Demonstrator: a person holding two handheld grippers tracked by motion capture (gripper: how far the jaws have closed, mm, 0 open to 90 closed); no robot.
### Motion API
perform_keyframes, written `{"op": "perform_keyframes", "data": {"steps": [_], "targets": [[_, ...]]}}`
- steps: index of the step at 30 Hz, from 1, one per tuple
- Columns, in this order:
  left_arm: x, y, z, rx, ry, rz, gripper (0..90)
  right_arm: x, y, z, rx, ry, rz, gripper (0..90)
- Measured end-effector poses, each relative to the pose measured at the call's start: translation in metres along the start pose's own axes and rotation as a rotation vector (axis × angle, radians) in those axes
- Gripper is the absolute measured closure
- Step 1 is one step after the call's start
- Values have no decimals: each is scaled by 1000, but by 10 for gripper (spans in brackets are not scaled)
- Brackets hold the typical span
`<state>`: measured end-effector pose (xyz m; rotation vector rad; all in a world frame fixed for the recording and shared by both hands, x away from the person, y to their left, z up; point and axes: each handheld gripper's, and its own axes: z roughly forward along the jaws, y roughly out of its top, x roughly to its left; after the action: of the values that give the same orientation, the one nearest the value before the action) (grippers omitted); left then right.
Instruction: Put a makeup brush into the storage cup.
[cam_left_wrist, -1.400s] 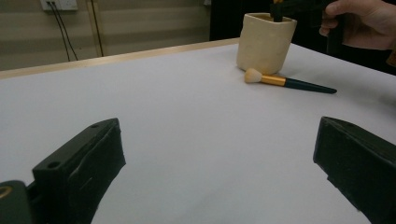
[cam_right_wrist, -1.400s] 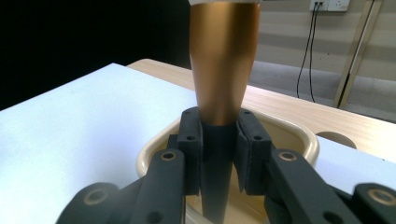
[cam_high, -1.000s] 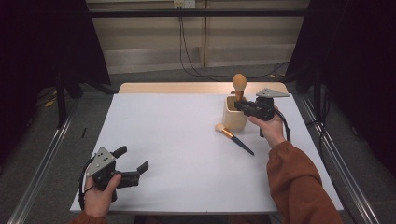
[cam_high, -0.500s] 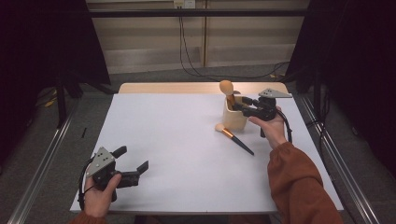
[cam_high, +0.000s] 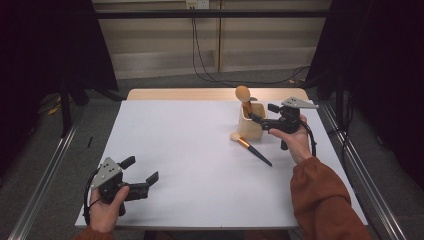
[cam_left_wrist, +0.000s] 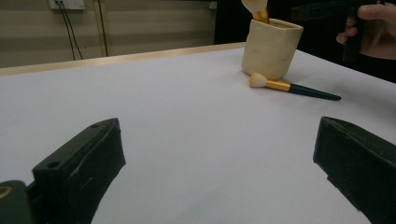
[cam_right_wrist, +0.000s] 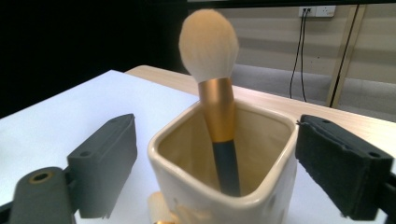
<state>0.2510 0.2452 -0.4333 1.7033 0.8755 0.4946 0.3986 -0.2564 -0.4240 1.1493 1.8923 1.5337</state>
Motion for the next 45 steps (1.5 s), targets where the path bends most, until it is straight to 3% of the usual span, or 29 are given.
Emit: {"op": "perform_keyframes", "data": {"steps": [9, 15, 18, 27, 40, 45], "targets": [[2, -1, -1, -3, -7, -23, 23, 8, -5, -14, -7, 3, 31, 5], [2, -1, -1, -7, -8, -21, 23, 14, -10, -26, -9, 0, 48, 7], [2, 0, -2, 3, -1, 5, 23, 17, -14, -31, 5, 19, 43, 16], [5, 0, -6, -10, 9, -9, 23, 28, -25, -52, -1, 40, 43, 10], [3, 0, -8, -8, 3, -9, 23, 38, -38, -79, 18, 2, 39, 1], [3, -1, -8, -4, 0, -8, 22, 42, -44, -90, -5, -17, 37, 1]]}}
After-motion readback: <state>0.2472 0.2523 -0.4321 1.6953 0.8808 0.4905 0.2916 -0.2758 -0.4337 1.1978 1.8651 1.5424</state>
